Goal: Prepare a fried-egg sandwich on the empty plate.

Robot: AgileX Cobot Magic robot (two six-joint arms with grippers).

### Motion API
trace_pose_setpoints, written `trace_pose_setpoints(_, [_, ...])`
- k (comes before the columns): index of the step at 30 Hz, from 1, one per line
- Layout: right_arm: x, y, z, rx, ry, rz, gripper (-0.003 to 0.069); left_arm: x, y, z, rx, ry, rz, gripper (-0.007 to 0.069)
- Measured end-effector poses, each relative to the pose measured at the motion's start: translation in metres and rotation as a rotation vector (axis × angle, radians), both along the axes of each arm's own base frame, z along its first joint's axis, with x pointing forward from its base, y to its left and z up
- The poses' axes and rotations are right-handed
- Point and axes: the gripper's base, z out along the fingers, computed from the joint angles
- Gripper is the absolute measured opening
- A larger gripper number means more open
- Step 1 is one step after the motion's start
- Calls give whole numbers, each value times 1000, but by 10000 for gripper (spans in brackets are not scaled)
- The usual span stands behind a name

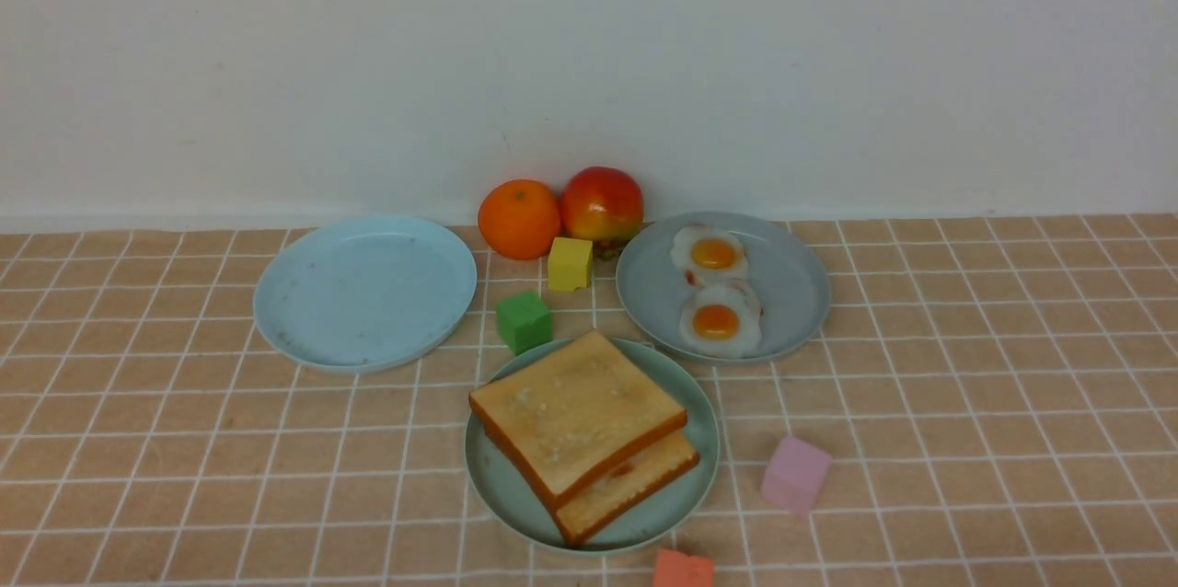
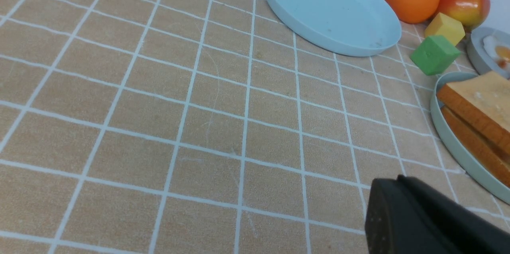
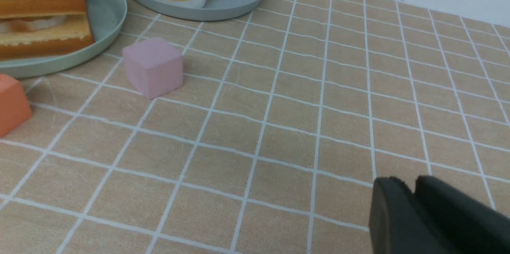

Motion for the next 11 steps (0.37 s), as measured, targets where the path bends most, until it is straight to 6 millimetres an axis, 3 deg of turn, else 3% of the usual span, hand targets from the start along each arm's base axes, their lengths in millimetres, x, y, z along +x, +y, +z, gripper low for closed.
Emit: trace_pose_setpoints(11, [0, 0, 0, 0, 0, 0, 116, 0, 0, 0, 0, 0, 0, 17])
